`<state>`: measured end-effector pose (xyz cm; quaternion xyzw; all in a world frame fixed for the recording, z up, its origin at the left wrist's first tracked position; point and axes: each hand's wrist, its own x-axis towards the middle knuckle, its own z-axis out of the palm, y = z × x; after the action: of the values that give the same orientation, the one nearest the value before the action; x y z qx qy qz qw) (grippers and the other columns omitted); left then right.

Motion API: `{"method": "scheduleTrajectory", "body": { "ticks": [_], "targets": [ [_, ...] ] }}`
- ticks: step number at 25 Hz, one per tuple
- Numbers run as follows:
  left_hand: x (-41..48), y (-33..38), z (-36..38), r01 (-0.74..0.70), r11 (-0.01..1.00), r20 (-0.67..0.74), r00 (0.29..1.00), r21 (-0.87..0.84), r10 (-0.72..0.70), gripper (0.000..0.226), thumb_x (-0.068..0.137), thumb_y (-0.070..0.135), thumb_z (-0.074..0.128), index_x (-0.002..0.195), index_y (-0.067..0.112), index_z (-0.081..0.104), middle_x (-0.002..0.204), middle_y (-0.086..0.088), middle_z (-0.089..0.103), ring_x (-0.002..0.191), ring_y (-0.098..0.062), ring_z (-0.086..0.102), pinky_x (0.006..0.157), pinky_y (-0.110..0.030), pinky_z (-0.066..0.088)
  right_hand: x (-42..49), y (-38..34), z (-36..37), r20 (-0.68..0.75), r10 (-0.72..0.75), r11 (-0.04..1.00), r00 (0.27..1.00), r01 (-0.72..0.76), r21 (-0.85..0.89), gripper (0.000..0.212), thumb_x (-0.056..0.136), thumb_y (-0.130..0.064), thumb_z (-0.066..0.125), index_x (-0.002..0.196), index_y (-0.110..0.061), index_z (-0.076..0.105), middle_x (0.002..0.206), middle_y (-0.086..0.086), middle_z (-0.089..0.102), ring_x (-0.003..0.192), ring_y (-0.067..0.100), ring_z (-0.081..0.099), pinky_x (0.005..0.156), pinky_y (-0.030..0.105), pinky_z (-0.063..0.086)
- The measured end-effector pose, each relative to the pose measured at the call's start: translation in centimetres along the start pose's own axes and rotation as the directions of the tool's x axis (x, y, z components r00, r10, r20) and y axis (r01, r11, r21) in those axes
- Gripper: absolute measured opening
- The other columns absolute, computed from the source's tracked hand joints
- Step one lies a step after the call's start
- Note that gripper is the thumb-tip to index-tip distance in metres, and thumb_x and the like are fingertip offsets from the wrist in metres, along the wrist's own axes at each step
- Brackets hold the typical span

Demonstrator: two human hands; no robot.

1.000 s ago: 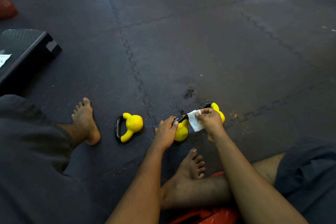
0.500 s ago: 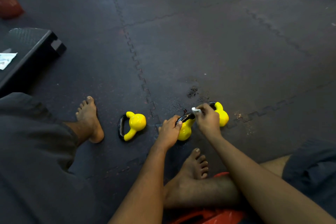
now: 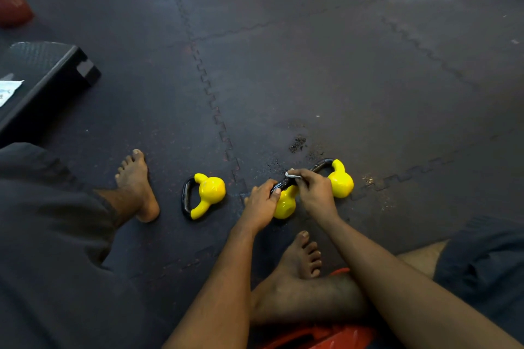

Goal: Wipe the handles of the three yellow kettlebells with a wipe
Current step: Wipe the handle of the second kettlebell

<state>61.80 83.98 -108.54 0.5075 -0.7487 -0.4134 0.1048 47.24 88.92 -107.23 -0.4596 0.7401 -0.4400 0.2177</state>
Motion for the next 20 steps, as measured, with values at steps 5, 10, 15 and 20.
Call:
{"method": "scheduleTrajectory", "body": {
  "ticks": [5,10,15,20],
  "targets": [
    [-0.5,0.1,0.4,-0.012,1.000,-0.003,1.000,-0.026,0.011,0.015,0.099,0.036,0.042,0.109,0.032,0.051,0.100,-0.002,0.059,0.098,-0.023,0.050,0.087,-0.044,0.038,0.2,0.5,-0.6,0.004,0.075,0.997,0.997,-0.075,-0.002,0.023,0.091,-0.005,0.057,0.102,-0.014,0.074,0.103,-0.002,0.074,0.096,0.009,0.066,0.083,0.010,0.046],
    [-0.3,-0.5,0.1,0.036,0.995,-0.062,0.997,-0.096,-0.042,0.012,0.095,0.035,0.052,0.096,0.024,0.046,0.098,-0.007,0.059,0.093,-0.025,0.055,0.078,-0.039,0.042,-0.2,-0.2,0.0,0.041,-0.025,1.000,0.999,0.025,0.007,0.023,0.090,-0.004,0.058,0.101,-0.016,0.074,0.101,-0.006,0.074,0.093,0.001,0.065,0.085,0.012,0.048],
    [-1.0,-0.2,0.9,-0.067,0.992,-0.137,0.989,-0.104,0.053,0.010,0.093,0.038,0.055,0.096,0.029,0.054,0.091,-0.003,0.053,0.086,-0.016,0.052,0.070,-0.028,0.035,0.3,1.0,-0.5,0.014,0.082,0.996,0.997,-0.082,-0.018,0.023,0.091,-0.008,0.054,0.099,-0.017,0.074,0.096,-0.003,0.074,0.089,0.011,0.066,0.081,0.025,0.051],
    [-0.8,-1.1,0.7,-0.078,0.992,-0.184,0.981,-0.097,0.059,0.015,0.096,0.036,0.050,0.105,0.026,0.056,0.096,-0.005,0.059,0.092,-0.019,0.055,0.074,-0.029,0.041,-0.1,0.0,-0.1,0.051,0.000,0.999,0.999,0.003,-0.051,0.022,0.091,-0.008,0.059,0.105,-0.014,0.074,0.103,0.000,0.075,0.095,0.013,0.068,0.087,0.025,0.051]
  ]
}}
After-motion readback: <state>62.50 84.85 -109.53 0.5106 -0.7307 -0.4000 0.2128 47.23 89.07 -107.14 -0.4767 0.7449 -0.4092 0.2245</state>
